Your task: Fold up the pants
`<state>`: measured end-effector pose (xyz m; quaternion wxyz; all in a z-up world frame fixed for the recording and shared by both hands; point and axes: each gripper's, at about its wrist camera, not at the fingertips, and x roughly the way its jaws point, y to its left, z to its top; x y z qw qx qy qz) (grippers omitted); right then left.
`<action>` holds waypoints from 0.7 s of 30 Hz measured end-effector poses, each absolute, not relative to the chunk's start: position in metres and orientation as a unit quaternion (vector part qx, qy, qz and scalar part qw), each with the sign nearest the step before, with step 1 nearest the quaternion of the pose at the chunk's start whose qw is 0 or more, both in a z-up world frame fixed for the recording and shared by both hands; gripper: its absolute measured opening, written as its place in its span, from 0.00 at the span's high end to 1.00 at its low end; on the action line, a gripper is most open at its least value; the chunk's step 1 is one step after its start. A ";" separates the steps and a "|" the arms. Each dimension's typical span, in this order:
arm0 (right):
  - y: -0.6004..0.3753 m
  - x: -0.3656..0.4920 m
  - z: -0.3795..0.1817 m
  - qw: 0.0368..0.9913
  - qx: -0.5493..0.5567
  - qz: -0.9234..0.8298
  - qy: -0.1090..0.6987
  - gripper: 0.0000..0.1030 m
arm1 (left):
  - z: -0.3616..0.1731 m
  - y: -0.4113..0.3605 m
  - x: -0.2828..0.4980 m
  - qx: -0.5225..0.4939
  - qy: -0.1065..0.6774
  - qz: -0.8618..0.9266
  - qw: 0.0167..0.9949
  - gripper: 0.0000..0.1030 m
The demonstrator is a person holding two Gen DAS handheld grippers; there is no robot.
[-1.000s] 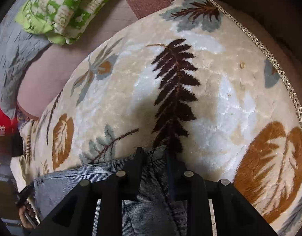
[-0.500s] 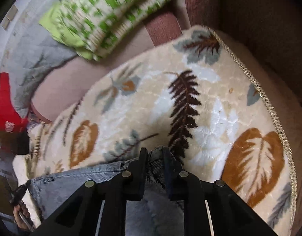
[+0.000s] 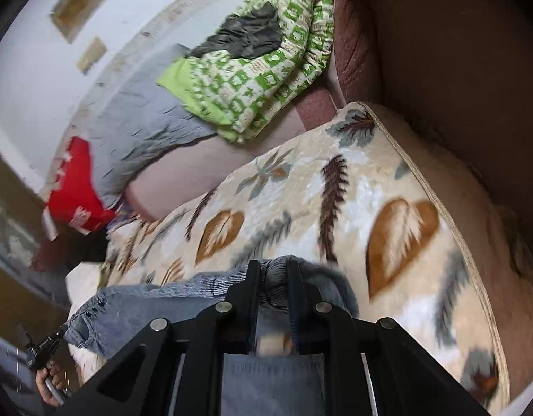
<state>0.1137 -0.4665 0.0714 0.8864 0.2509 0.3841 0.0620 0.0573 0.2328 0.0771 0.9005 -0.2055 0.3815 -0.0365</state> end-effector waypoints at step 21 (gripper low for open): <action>-0.473 -0.028 -0.059 0.754 0.409 0.054 0.511 0.24 | 0.022 0.185 -0.006 -0.137 0.444 -0.006 0.885 0.49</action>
